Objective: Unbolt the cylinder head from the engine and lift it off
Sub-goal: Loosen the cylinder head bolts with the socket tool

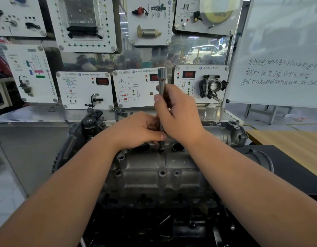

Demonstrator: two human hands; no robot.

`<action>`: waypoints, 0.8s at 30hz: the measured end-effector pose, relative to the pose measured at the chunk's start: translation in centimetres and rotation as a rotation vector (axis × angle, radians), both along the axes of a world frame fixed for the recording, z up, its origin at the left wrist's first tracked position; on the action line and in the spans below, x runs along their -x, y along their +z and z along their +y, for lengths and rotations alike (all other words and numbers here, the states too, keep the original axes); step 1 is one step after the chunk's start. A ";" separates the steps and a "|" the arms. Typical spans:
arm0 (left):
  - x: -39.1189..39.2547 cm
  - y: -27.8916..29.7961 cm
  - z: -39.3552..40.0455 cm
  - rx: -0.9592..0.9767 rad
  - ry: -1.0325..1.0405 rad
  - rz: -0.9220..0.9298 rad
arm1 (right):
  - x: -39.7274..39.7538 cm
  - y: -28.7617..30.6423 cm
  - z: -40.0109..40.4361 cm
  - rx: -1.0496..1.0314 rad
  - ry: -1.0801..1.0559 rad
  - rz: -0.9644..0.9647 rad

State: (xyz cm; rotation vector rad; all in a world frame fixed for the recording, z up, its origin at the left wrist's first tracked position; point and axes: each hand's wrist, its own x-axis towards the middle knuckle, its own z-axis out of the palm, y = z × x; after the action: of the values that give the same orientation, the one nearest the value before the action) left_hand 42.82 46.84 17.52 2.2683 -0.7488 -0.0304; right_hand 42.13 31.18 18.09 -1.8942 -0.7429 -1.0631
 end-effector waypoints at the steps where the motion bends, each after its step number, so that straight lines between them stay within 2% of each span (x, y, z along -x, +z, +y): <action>1: 0.0 0.0 0.0 -0.009 0.000 -0.006 | 0.0 0.0 0.0 0.005 0.002 0.007; 9: 0.1 0.0 -0.3 -0.010 0.011 -0.031 | -0.2 0.0 0.3 -0.126 -0.004 0.051; 16: 0.1 0.1 -0.1 -0.025 -0.003 -0.002 | -0.2 -0.2 0.0 -0.049 -0.022 0.008; 24: 0.4 0.2 -0.3 -0.013 0.008 -0.019 | 0.0 0.0 0.1 -0.090 -0.022 0.015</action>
State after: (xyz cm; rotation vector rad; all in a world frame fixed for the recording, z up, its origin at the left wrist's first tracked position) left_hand 42.47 46.53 17.70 2.2862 -0.7519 -0.0102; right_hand 42.09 31.29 18.11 -1.8354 -0.6566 -1.0776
